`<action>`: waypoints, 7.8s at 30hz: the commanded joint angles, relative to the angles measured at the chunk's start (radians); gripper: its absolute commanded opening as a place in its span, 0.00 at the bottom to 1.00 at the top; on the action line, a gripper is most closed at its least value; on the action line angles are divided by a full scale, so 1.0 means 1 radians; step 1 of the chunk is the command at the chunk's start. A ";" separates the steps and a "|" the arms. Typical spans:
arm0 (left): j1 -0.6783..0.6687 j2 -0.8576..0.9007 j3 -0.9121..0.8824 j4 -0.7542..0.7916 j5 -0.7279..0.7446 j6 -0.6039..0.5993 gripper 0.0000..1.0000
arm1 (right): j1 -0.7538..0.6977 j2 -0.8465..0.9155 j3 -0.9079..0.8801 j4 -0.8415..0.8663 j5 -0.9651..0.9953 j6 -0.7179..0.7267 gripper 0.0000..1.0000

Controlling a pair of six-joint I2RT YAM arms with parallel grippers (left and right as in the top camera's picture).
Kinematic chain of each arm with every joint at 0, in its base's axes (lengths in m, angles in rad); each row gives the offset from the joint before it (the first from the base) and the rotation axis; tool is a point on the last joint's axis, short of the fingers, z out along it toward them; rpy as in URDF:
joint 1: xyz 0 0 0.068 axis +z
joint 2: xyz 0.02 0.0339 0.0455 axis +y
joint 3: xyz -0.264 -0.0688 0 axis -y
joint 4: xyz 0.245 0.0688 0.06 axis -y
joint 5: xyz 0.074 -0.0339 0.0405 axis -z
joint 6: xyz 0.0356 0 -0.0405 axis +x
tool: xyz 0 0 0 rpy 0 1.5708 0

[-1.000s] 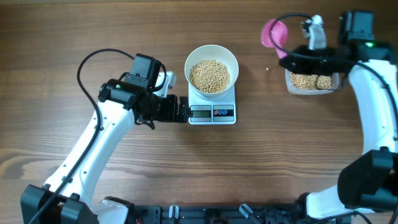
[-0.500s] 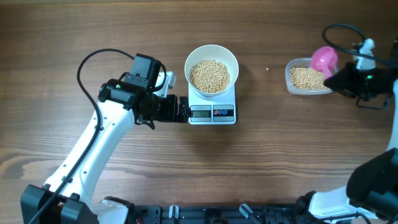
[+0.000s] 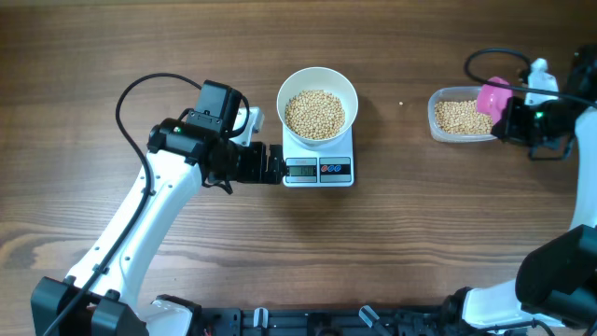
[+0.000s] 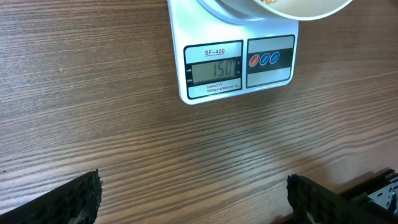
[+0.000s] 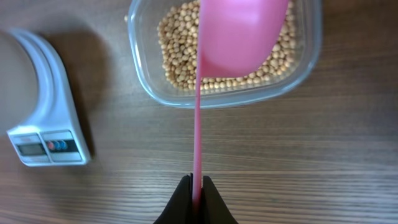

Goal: Scoop item into bowl and weigh 150g on scale

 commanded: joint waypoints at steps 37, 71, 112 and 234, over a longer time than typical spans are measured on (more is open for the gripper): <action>0.003 0.006 -0.002 0.003 0.005 0.020 1.00 | 0.290 -0.026 -0.053 0.059 0.450 0.138 0.04; 0.003 0.006 -0.002 0.003 0.005 0.020 1.00 | 0.237 -0.026 -0.090 -0.199 -0.232 0.018 0.04; 0.003 0.006 -0.002 0.003 0.005 0.020 1.00 | 0.237 -0.026 -0.349 -0.075 -0.101 0.109 0.53; 0.003 0.006 -0.002 0.003 0.005 0.020 1.00 | 0.426 -1.669 -1.353 1.144 0.259 0.004 1.00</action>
